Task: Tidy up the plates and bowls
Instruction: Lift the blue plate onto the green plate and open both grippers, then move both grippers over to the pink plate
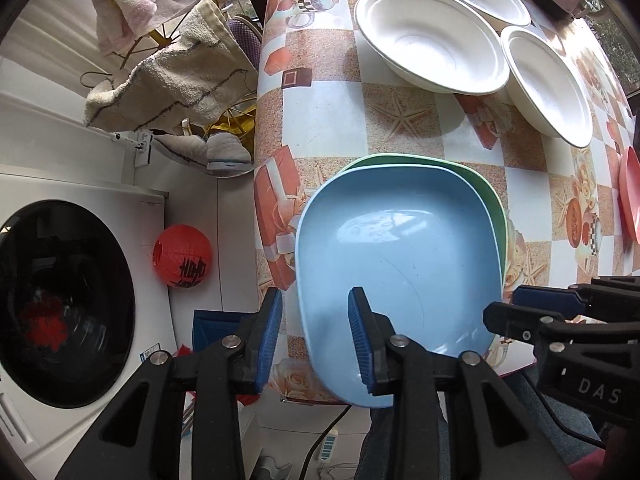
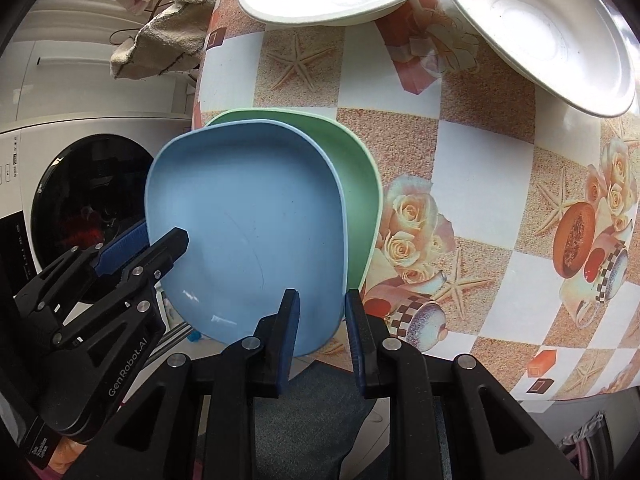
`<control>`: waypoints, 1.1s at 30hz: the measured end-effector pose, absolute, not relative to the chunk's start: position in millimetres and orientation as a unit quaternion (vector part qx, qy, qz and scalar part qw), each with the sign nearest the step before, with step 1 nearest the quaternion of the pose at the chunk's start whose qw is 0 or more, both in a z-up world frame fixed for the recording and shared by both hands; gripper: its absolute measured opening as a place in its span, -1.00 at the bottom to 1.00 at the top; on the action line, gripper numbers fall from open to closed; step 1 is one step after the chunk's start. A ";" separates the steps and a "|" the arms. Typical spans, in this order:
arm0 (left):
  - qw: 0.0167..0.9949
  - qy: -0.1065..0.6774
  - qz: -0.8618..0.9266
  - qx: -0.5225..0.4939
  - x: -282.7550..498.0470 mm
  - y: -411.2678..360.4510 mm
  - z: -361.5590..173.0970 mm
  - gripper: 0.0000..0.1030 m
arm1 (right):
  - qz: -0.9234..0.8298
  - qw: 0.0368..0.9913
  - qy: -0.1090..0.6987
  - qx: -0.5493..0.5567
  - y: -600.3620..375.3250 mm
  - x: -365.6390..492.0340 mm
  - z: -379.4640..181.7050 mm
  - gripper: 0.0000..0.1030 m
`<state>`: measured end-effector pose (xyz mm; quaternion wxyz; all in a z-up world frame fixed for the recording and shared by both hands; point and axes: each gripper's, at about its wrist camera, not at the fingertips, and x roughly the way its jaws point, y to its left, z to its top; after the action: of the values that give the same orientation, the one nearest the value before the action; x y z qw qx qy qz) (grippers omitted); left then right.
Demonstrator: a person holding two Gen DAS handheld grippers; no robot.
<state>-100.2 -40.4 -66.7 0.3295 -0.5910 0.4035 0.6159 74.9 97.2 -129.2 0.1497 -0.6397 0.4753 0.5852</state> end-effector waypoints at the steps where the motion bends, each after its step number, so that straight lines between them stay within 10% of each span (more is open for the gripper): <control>1: 0.328 0.402 0.618 -0.591 -101.1 -39.7 -66.0 -0.08 | 0.582 0.155 0.479 -0.639 99.6 81.3 -129.2 0.21; 3: 0.326 0.399 0.623 -0.589 -102.3 -38.1 -64.1 -0.02 | 0.580 0.168 0.488 -0.630 103.3 92.0 -126.1 0.66; 33: 0.442 0.489 0.527 -0.536 43.8 73.4 -69.3 0.21 | 0.469 0.355 0.628 -0.509 156.8 372.9 -95.8 0.66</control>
<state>43.8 73.4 -69.3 0.4424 -0.5365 0.4886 0.5270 372.9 156.8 -95.8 0.3549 -0.5090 0.6283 0.4694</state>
